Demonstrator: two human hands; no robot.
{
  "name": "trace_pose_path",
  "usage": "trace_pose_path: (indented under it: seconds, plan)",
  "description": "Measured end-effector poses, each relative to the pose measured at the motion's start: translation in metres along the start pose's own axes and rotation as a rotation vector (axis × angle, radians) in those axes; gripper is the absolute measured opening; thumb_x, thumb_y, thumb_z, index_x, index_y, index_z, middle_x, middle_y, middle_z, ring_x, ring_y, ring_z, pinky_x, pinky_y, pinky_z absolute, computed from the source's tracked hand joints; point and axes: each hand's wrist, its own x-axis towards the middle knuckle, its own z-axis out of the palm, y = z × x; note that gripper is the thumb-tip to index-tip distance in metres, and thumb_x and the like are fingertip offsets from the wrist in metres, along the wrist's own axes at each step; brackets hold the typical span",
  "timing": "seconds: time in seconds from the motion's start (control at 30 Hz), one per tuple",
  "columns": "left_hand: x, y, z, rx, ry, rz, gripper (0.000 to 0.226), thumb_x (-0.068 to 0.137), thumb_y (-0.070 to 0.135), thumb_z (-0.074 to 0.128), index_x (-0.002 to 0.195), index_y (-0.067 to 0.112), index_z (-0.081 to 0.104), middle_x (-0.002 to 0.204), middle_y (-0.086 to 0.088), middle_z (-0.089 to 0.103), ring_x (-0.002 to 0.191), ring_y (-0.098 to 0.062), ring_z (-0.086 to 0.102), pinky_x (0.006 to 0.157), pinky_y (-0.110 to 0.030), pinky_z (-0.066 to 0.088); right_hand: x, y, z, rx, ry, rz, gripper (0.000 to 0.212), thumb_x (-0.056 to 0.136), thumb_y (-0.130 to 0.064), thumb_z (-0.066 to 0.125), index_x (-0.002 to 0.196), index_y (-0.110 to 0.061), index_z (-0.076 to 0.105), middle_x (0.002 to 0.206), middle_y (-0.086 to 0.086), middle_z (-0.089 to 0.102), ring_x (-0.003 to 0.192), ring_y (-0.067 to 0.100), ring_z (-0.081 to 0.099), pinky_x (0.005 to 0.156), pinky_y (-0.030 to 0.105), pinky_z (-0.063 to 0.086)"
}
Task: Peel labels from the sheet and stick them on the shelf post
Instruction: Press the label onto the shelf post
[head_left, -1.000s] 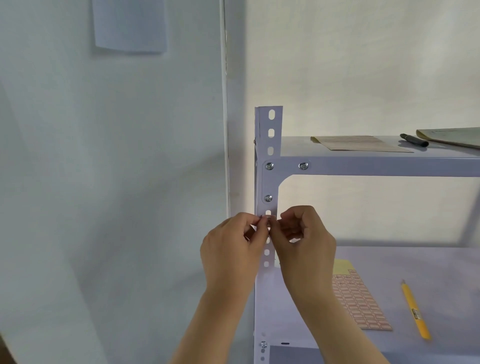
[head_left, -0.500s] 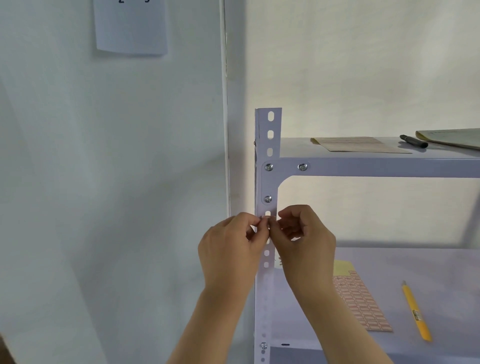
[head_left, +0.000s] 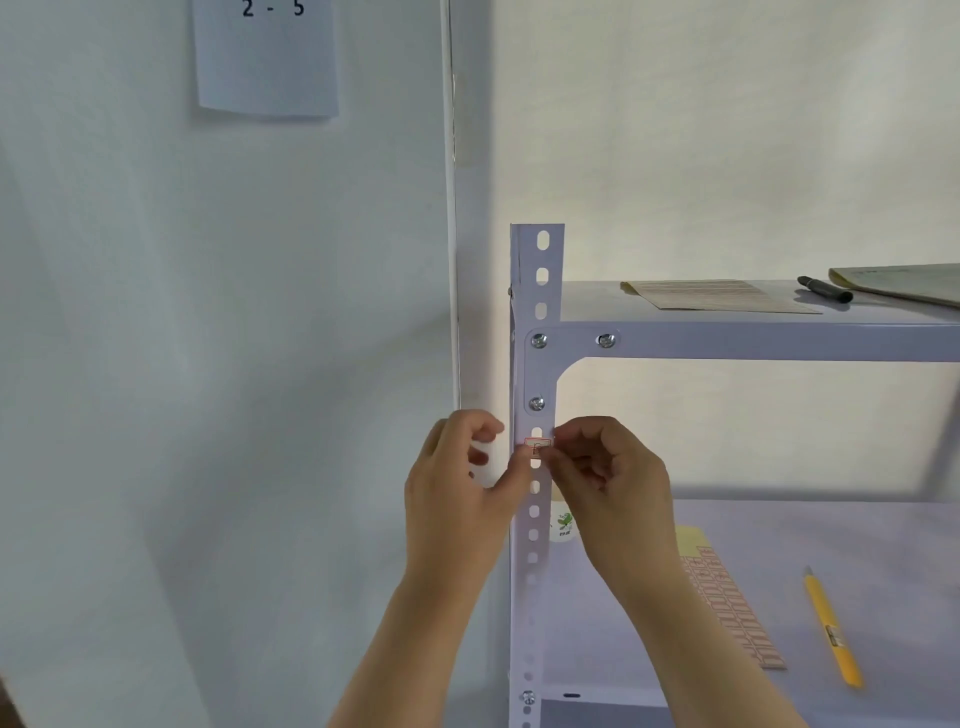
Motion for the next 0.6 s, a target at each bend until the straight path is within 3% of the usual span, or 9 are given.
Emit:
trace_pose_path:
  seconds: [0.1,0.17,0.37,0.5,0.6]
  plan:
    - [-0.003,-0.001,0.001,-0.269,-0.159,-0.123,0.025,0.086,0.019,0.073,0.106,0.029,0.061,0.106,0.014,0.073,0.099,-0.007,0.07,0.084,-0.031,0.057,0.001,0.001,-0.002,0.026,-0.032,0.008,0.017,0.082,-0.004,0.074,0.088,-0.019,0.068,0.079,-0.004,0.075,0.075,0.013,0.073,0.071,0.023,0.057]
    - [-0.005,0.001,0.002,-0.409,-0.208,-0.173,0.029,0.089,0.008,0.069,0.11,0.026,0.061,0.109,0.007,0.077,0.102,-0.012,0.072,0.089,-0.036,0.058,0.002,0.001,-0.001,0.024,-0.024,0.003,0.015,0.081,-0.005,0.075,0.086,-0.017,0.068,0.077,-0.003,0.075,0.073,0.013,0.073,0.07,0.025,0.058]
    - [-0.001,0.006,0.002,-0.383,-0.198,-0.189,0.024,0.091,0.014,0.068,0.107,0.029,0.059,0.102,0.006,0.078,0.088,-0.01,0.075,0.077,-0.027,0.059,0.006,-0.002,0.005,-0.006,0.05,-0.01,0.015,0.08,-0.013,0.078,0.074,-0.016,0.064,0.064,-0.007,0.068,0.055,0.007,0.062,0.056,0.02,0.051]
    - [0.004,0.009,0.001,-0.329,-0.184,-0.174,0.017,0.091,0.023,0.069,0.101,0.029,0.058,0.094,0.008,0.078,0.081,-0.005,0.074,0.065,-0.015,0.054,0.008,-0.001,0.004,-0.067,0.054,-0.033,0.015,0.085,-0.017,0.073,0.073,-0.02,0.063,0.064,-0.003,0.068,0.059,0.021,0.064,0.061,0.043,0.057]
    - [0.008,0.008,0.0,-0.346,-0.199,-0.179,0.015,0.09,0.027,0.07,0.101,0.026,0.059,0.093,0.006,0.079,0.08,-0.007,0.075,0.066,-0.017,0.055,0.011,0.001,0.0,-0.029,0.002,-0.036,0.016,0.087,-0.01,0.07,0.077,-0.021,0.064,0.067,0.004,0.071,0.063,0.03,0.068,0.064,0.049,0.058]
